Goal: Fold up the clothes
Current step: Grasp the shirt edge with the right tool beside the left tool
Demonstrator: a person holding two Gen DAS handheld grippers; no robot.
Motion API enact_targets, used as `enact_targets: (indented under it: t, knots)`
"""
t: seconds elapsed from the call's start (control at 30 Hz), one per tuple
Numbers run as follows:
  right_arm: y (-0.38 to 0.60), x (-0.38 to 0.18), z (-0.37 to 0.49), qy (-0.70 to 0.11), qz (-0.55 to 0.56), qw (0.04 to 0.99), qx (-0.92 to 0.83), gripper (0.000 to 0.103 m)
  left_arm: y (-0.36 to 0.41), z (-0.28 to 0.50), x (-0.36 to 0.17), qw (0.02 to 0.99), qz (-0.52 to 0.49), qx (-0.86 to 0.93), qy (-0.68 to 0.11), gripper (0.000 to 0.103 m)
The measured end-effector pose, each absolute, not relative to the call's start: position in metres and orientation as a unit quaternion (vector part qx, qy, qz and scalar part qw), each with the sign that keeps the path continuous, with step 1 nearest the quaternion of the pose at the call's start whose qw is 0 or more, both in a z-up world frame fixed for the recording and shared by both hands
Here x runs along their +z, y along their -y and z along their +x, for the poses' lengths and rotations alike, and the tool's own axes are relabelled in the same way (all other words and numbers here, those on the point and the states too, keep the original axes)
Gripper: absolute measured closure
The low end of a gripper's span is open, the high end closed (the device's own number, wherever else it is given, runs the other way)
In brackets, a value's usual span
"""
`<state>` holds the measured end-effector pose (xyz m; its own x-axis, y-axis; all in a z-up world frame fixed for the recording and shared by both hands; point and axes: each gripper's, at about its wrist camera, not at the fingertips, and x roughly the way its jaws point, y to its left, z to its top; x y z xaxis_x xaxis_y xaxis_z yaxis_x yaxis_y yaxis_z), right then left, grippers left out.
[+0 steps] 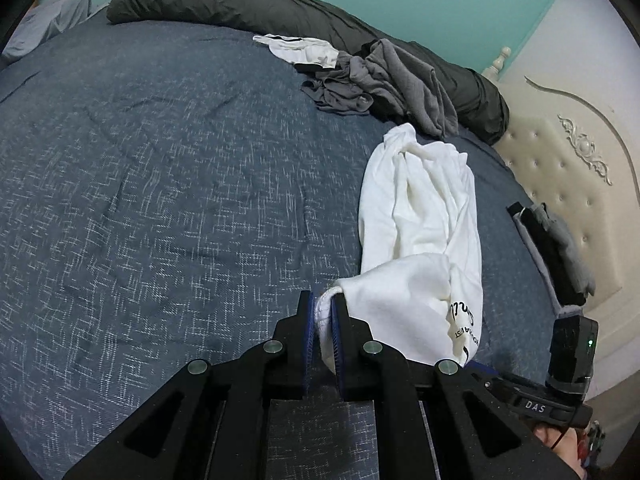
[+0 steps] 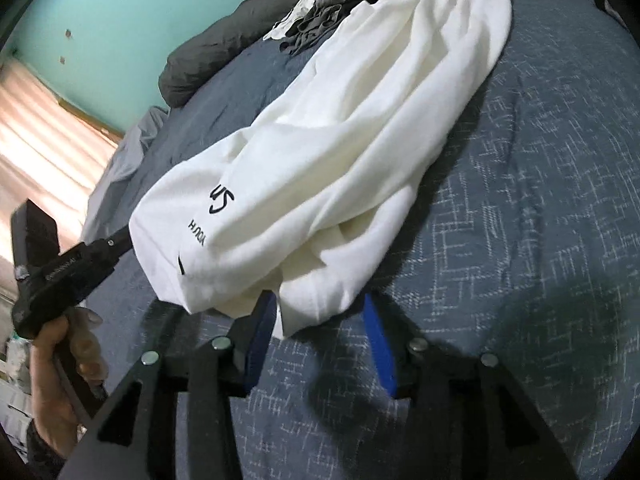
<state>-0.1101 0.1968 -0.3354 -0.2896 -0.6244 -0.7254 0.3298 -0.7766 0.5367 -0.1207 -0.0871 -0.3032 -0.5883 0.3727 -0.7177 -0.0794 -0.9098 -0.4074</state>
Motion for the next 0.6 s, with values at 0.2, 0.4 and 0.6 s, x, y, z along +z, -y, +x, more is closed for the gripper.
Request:
enact_targets:
  t: [0.2,0.4,0.6]
  knots:
    - [-0.188,-0.341,-0.114,0.113,0.516,0.299,-0.795,0.092,0.089,-0.119,-0.3,0.135,-0.433,0.874,0.176,0.094]
    - [-0.207,-0.305,-0.107,0.159,0.477,0.329,-0.8,0.094,0.092,-0.105,-0.274,0.143,-0.417,0.876,0.194,0.094]
    - [-0.234,-0.214,-0.094,0.162,0.414,0.35,-0.825,0.094,0.091,-0.089,-0.205,0.161,-0.38,0.89,0.191,0.095]
